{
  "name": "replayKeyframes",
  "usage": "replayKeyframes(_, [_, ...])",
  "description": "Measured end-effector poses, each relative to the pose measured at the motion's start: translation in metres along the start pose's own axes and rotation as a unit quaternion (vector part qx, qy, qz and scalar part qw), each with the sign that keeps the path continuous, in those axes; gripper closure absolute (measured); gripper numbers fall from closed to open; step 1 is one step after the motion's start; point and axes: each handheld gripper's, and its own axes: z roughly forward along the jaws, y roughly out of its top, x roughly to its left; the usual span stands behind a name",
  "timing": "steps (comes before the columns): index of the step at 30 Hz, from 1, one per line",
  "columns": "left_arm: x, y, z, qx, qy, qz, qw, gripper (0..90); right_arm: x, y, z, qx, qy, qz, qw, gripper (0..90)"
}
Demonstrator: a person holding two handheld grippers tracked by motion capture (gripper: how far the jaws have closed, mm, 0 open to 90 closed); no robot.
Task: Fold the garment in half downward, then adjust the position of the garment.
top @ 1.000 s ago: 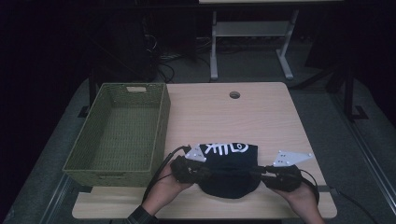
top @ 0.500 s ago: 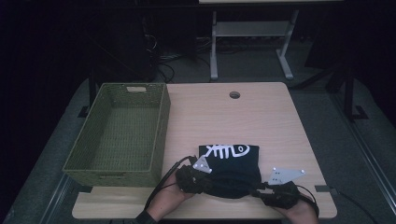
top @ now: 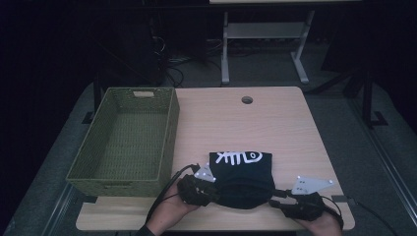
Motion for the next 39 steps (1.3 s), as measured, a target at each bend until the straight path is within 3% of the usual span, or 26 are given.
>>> replayKeyframes(7, [0.010,0.006,-0.018,-0.027,0.031,-0.017,0.9990,73.8,-0.016,0.003,-0.016,-0.031,-0.022,0.011,0.9992,63.7])
replayKeyframes(12, [0.019,0.016,-0.020,-0.044,0.046,-0.031,0.9975,83.4,-0.028,0.012,-0.019,-0.051,-0.025,0.021,0.9982,75.1])
replayKeyframes(16, [0.029,0.030,-0.017,-0.051,0.069,-0.032,0.9958,85.8,-0.032,0.019,-0.010,-0.047,-0.021,0.020,0.9985,83.5])
replayKeyframes(20, [0.039,0.046,-0.006,-0.055,0.079,-0.032,0.9948,85.8,-0.035,0.024,0.005,-0.031,-0.012,0.018,0.9993,85.8])
replayKeyframes(26, [0.057,0.058,0.024,-0.025,0.088,-0.040,0.9950,85.0,-0.035,0.023,0.030,0.004,0.002,0.010,0.9999,88.4])
replayKeyframes(31, [0.068,0.059,0.046,-0.002,0.088,-0.043,0.9952,85.0,-0.023,0.023,0.042,0.023,0.021,0.001,0.9995,89.6])
replayKeyframes(39, [0.075,0.061,0.058,-0.003,0.080,-0.044,0.9958,85.0,-0.003,0.026,0.056,0.032,0.048,-0.024,0.9981,89.8])
